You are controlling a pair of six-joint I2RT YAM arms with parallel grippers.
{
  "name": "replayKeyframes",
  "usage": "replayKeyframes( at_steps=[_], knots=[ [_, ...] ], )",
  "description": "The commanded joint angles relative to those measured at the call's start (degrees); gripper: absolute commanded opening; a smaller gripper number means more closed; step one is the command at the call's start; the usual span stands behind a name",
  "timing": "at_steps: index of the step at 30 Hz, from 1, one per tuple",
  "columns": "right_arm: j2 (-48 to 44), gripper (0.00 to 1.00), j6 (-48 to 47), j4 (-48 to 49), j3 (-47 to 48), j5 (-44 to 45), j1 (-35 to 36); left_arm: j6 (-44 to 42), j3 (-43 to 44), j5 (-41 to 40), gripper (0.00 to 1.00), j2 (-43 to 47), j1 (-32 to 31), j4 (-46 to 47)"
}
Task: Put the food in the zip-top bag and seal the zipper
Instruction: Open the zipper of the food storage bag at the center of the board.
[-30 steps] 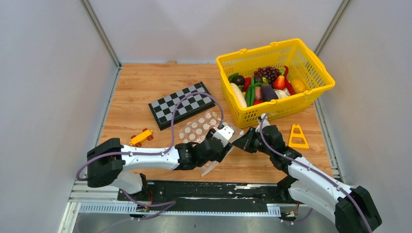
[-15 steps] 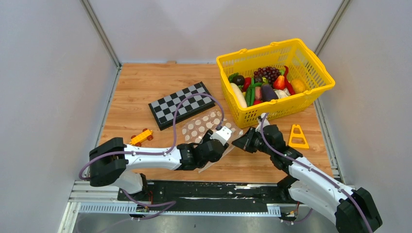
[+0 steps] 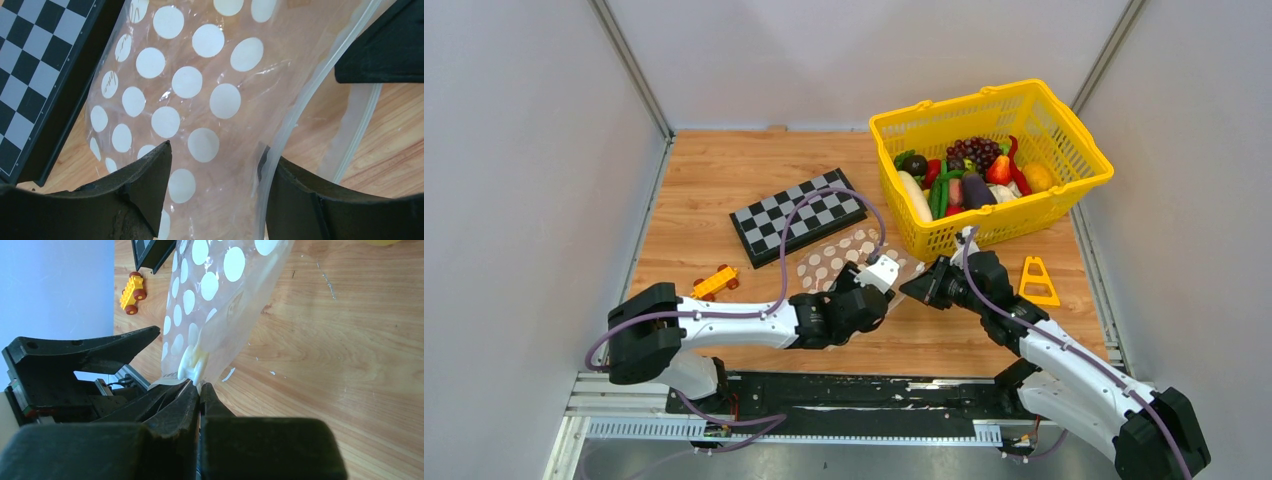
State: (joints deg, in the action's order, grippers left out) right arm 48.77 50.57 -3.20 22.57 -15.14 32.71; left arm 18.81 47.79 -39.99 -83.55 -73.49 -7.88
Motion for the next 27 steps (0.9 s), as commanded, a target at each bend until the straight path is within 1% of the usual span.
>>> replayKeyframes(
  at_steps=[1, 2, 3, 5, 6, 13, 15, 17, 21, 25, 27],
  knots=[
    [-0.16, 0.0, 1.03, 1.2, 0.89, -0.86, 0.32, -0.14, 2.6, -1.69, 0.69, 0.75, -0.42, 1.45],
    [-0.15, 0.0, 1.03, 1.2, 0.76, -0.86, 0.27, 0.26, 2.2, -1.71, 0.73, 1.55, -0.42, 1.94],
    [-0.16, 0.0, 0.96, 1.18, 0.73, -0.86, 0.27, 0.46, 1.62, -1.49, 0.78, 2.35, -0.47, 2.77],
    [-0.08, 0.0, 0.94, 1.18, 0.78, -0.93, 0.28, 0.57, 0.17, -1.11, 0.98, 3.82, -0.42, 4.62],
    [-0.01, 0.0, 0.89, 1.18, 0.85, -0.99, 0.32, 0.61, -0.3, -0.99, 1.0, 4.17, -0.47, 5.04],
    [0.19, 0.0, 0.6, 1.09, 1.38, -2.02, 0.33, -0.24, -0.19, 0.59, 1.0, 2.84, -0.16, 2.72],
    [0.21, 0.0, 0.35, 0.86, 1.64, -2.13, 0.32, -0.01, -0.14, 0.95, 0.97, 2.63, -0.1, 2.23],
    [0.24, 0.0, 0.16, 0.42, 1.9, -2.01, 0.33, 0.21, -0.66, 1.0, 0.91, 3.08, -0.12, 2.78],
    [0.47, 0.0, -0.13, -0.09, 2.13, -2.01, 0.3, -1.05, -0.82, 1.7, 0.73, 4.04, -0.1, 2.61],
    [1.03, 0.0, -0.48, -0.68, 2.52, -1.6, 0.3, -1.84, 0.15, 2.55, 0.55, 3.99, -0.13, -0.23],
    [1.3, 0.0, -0.42, -0.8, 2.66, -1.19, 0.26, -1.72, 0.45, 3.11, 0.53, 4.32, -0.14, -1.36]
  ],
)
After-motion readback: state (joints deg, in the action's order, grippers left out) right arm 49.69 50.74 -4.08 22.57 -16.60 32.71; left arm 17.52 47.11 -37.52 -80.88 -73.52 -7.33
